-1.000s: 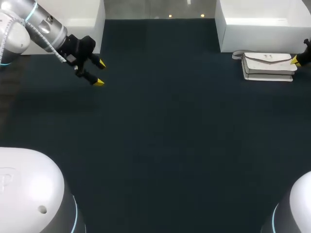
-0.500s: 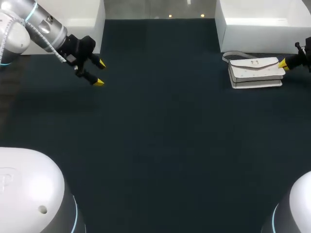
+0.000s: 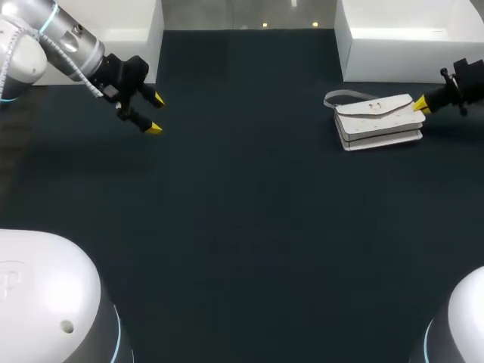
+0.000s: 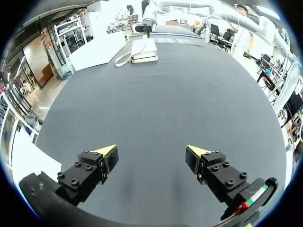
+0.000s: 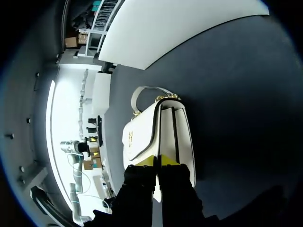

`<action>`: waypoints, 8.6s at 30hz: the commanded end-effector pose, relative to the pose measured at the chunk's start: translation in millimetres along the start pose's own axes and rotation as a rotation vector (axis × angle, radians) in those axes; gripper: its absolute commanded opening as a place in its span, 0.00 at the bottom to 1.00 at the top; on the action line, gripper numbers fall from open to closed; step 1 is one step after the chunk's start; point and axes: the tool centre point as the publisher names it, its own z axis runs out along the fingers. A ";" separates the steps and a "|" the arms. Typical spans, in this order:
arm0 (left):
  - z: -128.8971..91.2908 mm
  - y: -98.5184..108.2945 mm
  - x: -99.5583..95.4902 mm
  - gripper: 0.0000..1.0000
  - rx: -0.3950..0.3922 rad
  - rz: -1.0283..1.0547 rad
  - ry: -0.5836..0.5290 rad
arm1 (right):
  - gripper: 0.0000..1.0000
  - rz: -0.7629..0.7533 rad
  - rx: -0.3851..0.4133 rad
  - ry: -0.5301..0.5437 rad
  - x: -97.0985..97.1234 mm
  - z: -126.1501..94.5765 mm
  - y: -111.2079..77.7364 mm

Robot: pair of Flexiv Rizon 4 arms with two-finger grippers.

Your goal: Pick up the bag, open it, inspect its contents, close it, and place it on the opposite side

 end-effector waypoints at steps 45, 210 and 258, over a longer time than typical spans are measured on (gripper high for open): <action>0.6 0.7 0.1 1.00 0.003 0.001 -0.002 | 0.27 0.001 -0.131 0.087 56.2 92.9 -82.7; 0.6 0.7 0.1 1.00 0.003 0.001 -0.002 | 1.00 -0.508 0.077 -0.180 237.1 200.2 -120.7; -5.6 -34.7 1.6 1.00 0.045 0.344 -0.231 | 1.00 -1.572 -0.030 -1.018 262.9 206.5 -145.6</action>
